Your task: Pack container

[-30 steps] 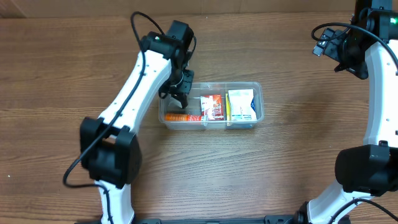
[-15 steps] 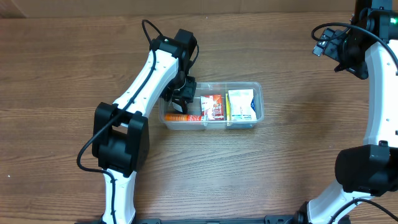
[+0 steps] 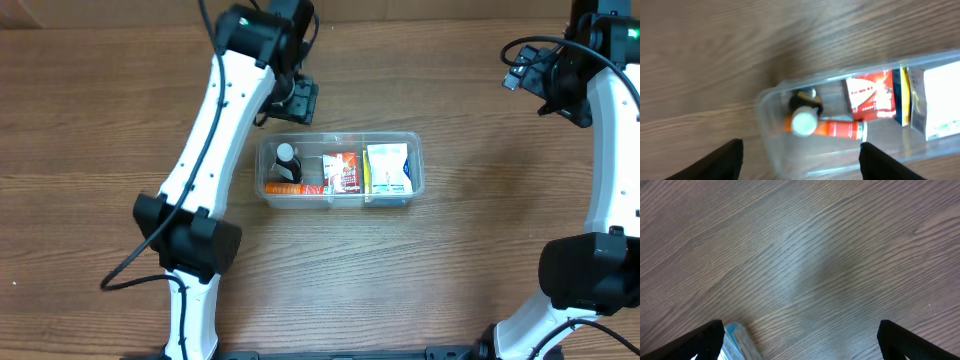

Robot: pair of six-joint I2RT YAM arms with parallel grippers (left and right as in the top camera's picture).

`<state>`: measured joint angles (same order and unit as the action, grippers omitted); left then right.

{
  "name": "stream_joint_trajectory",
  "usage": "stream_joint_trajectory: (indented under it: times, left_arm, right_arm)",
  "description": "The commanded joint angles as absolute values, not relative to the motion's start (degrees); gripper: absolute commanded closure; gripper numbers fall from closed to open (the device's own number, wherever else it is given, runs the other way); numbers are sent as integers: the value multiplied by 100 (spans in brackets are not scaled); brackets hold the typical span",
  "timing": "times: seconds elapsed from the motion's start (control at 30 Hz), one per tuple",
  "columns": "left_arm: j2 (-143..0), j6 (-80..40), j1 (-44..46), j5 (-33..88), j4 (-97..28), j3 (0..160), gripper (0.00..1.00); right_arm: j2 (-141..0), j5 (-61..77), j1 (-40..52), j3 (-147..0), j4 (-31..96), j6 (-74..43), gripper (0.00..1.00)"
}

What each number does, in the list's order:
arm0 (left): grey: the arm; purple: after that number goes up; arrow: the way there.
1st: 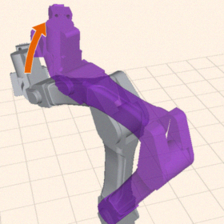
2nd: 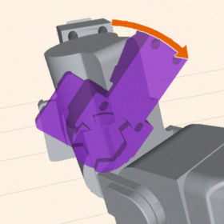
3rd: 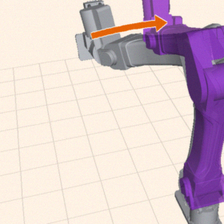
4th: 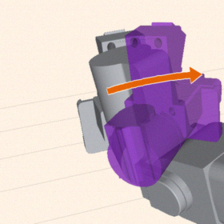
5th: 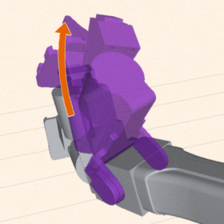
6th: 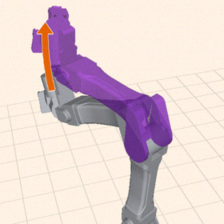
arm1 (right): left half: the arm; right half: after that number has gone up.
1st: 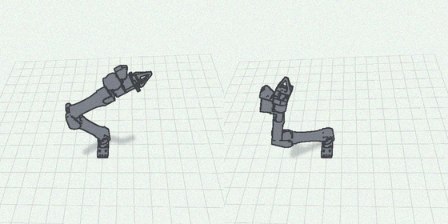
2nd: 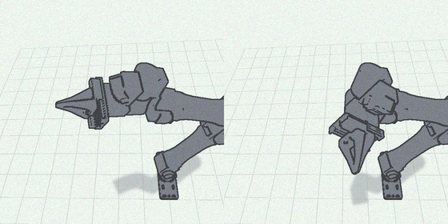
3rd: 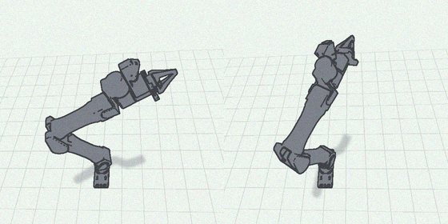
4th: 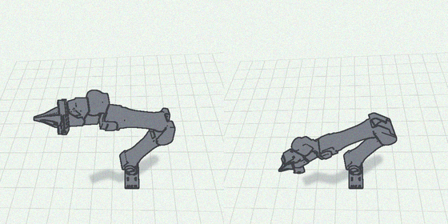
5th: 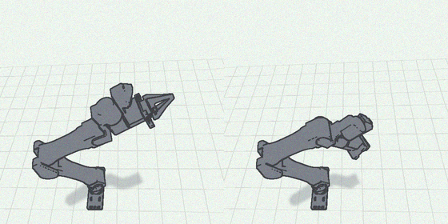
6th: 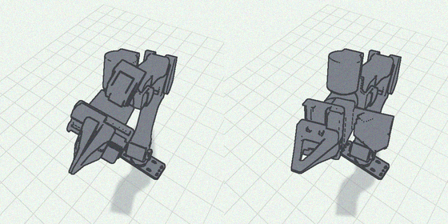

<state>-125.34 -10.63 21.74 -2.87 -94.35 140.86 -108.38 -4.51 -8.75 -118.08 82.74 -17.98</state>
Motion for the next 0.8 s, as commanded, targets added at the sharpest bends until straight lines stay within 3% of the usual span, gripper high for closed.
stream_joint_trajectory:
  times: [0.0, 0.23, 0.33, 0.63, 0.77]
  left_arm:
    - [-11850, -1149, 2032, -893, -9679, 14827, 2]
    - [-10208, -1461, 1612, -1160, -9682, 14822, 0]
    - [-9708, -1461, 1621, -364, -9679, 14822, 0]
    - [-9533, -1450, 1619, -60, -9679, 14824, 0]
    - [-9603, -1417, 1614, -596, -9679, 14608, 0]
  right_arm:
    - [-10689, -489, -875, -11933, 8265, -1798, 0]
    - [-10689, -489, -875, -11933, 8265, -1798, 0]
    - [-10689, -489, -875, -11933, 8265, -1798, 0]
    - [-10689, -489, -875, -11933, 8265, -1798, 0]
    - [-10689, -489, -875, -11933, 8265, -1798, 0]
